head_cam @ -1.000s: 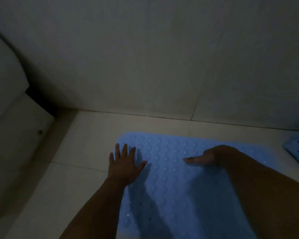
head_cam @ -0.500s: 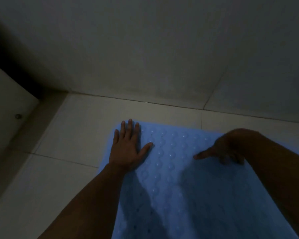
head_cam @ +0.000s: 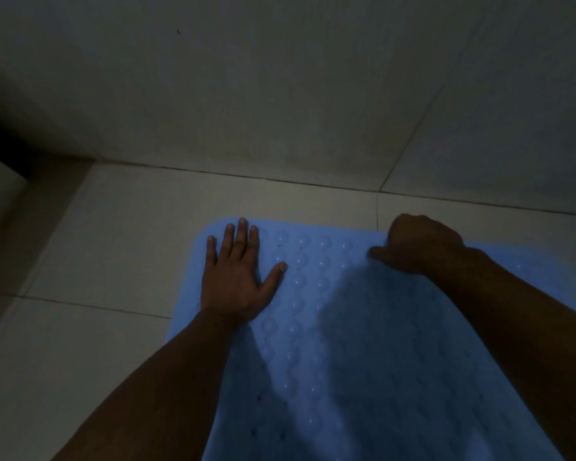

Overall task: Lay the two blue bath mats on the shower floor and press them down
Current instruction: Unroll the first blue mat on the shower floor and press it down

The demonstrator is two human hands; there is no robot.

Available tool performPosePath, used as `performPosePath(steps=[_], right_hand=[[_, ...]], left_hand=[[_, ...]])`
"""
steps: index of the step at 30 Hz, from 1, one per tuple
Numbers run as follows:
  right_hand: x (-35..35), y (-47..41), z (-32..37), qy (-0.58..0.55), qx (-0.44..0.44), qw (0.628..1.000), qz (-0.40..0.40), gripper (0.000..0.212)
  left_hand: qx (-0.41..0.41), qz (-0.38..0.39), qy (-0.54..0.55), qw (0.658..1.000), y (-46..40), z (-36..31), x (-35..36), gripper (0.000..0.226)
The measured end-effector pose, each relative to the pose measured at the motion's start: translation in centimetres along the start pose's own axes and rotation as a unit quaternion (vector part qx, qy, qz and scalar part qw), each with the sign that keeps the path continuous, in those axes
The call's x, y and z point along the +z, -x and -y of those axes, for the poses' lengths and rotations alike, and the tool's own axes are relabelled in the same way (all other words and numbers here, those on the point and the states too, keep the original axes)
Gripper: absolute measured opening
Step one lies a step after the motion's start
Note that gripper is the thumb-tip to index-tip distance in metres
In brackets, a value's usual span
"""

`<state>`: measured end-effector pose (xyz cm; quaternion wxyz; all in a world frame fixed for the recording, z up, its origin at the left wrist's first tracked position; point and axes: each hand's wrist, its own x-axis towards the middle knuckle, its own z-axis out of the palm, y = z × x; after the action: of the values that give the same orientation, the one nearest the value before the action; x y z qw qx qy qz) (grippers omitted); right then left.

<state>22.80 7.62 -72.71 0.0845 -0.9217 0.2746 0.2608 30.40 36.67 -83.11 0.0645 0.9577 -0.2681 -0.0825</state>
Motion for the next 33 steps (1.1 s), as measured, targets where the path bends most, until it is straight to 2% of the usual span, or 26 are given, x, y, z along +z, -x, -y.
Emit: performPosePath(steps=[2,5,7,9,10,12,15,18,22,28,33], right_hand=[[-1.3,0.4,1.8,-0.009,-0.019,0.999,-0.043,0.059],[-3.8,1.1,5.3,-0.035,-0.071,0.994,-0.070,0.042],[-5.4,1.9,7.9,-0.055,-0.096,0.992,-0.058,0.037],[-6.3,2.7,10.3,-0.076,-0.123,0.988,-0.057,0.032],[-6.1,2.9,11.4,-0.089,-0.127,0.986,-0.053,0.035],[-4.6,3.3,13.3,-0.112,-0.136,0.983,-0.053,0.035],[0.0,3.3,15.5,-0.113,-0.156,0.979,-0.063,0.040],[5.8,2.8,16.3,-0.096,-0.175,0.978,-0.068,0.061],[12.1,2.3,16.2,-0.059,-0.178,0.972,-0.143,0.077],[13.7,2.0,16.2,-0.065,-0.171,0.957,-0.224,0.082],[13.3,2.3,16.2,-0.077,-0.177,0.962,-0.192,0.089]], left_hand=[[0.009,0.033,0.018,0.999,-0.1,0.5,-0.5,0.090],[0.007,0.162,0.044,0.986,-1.7,0.4,-4.6,0.097],[-0.010,0.240,0.045,0.970,-3.3,0.0,-8.3,0.081],[-0.010,0.218,0.040,0.975,-4.2,0.5,-10.1,0.061],[-0.016,0.195,0.036,0.980,-4.0,1.0,-10.1,0.058],[-0.033,0.159,0.042,0.986,-2.6,1.6,-9.1,0.066],[-0.014,0.122,0.043,0.991,-0.7,1.7,-7.0,0.080],[-0.013,0.086,0.032,0.996,-0.6,2.3,-5.9,0.070],[-0.006,0.027,0.023,0.999,-1.4,4.1,-4.8,0.074],[0.009,0.007,0.020,1.000,-2.1,5.7,-4.2,0.073],[0.003,-0.003,0.023,1.000,-2.0,5.8,-4.3,0.072]])
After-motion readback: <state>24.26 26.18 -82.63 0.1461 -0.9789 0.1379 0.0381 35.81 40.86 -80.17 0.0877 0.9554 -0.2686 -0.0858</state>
